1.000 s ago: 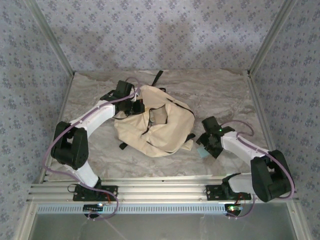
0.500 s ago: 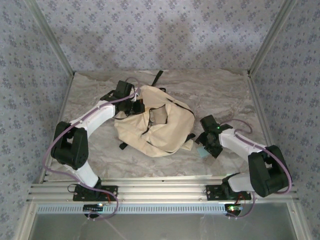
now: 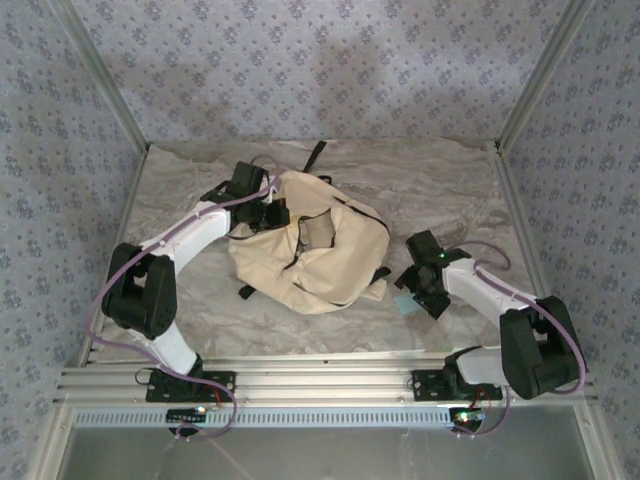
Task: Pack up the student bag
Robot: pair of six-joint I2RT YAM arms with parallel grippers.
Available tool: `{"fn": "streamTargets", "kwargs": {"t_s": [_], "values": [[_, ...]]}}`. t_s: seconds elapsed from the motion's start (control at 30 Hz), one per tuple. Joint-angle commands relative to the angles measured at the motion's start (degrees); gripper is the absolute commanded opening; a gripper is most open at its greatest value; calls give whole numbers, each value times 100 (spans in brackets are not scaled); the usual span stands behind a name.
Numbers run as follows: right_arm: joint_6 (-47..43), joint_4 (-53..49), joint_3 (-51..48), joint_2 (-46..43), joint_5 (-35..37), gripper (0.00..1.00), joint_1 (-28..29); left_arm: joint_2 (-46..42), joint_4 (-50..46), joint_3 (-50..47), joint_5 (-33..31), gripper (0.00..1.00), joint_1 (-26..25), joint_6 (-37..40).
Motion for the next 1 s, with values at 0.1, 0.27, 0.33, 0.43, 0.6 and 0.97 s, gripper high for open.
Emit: {"fn": "streamTargets", "kwargs": {"t_s": [0.1, 0.27, 0.33, 0.43, 0.6, 0.97], "values": [[-79, -138, -163, -206, 102, 81, -168, -205, 198, 100, -35, 0, 47, 4], [-84, 156, 3, 176, 29, 80, -190, -196, 135, 164, -29, 0, 55, 31], [-82, 250, 8, 291, 12, 80, -218, -218, 118, 157, -42, 0, 56, 31], [-73, 395, -29, 420, 25, 77, -251, -223, 118, 156, -46, 0, 57, 31], [-69, 635, -144, 522, 89, 73, -254, -211, 110, 155, -59, 0, 58, 40], [-764, 172, 293, 40, 279, 52, -258, -231, 127, 138, -55, 0, 63, 33]]}}
